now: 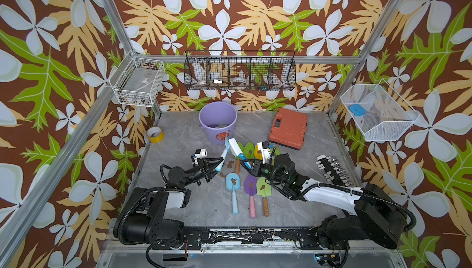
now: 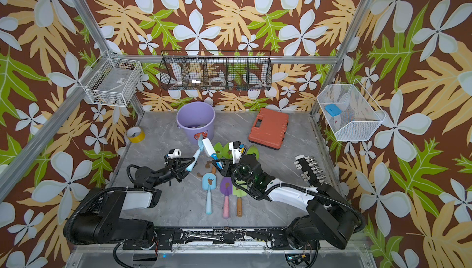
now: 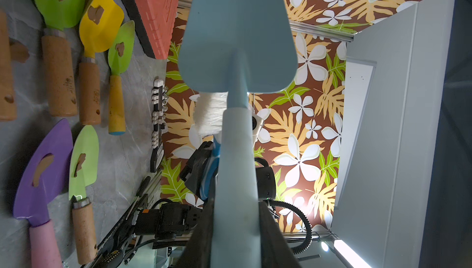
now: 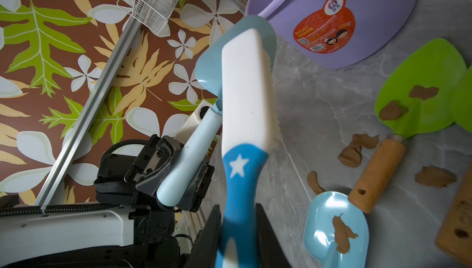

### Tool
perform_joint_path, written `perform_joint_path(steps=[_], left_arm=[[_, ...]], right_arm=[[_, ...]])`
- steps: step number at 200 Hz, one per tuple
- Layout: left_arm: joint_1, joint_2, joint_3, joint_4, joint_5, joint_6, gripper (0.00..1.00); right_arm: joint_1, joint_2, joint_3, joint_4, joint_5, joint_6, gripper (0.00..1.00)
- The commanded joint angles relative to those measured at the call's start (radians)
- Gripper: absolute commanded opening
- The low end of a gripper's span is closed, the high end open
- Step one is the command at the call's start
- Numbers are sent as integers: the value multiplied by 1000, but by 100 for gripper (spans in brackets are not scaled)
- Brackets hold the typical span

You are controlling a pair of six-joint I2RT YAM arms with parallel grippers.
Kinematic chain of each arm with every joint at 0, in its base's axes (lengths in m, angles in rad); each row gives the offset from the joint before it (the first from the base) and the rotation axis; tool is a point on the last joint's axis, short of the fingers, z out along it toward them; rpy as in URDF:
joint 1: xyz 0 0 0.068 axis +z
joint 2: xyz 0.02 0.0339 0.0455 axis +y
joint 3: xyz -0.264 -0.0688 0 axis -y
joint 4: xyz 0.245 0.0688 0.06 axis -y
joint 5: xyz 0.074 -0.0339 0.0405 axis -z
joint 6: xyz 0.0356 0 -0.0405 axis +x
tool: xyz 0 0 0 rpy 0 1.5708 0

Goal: Brush the soil off the hand trowel and place it into the bucket
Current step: Brush off the soil from the hand trowel.

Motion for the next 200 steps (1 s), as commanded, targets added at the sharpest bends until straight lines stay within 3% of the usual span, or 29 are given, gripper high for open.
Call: perform_joint_path(steps=[1,55,102,157,200], left_arm=[[1,-5,-3,286,22,3,0],[-1,-15,-6,287,14,4,0],[1,-26,-4,287,9,-3,0],[1,-21,6,286,7,-3,0],[0,-8,34,289,-6,-12,0]], right_arm=[[2,-21,25,31,-31,-8,0],[2,-49,53,-13,19,-48,0],[-1,-44,10,61,54,5,0],[22,30,-3,136,14,49,0],[22,75,-38,39,45,44,0]])
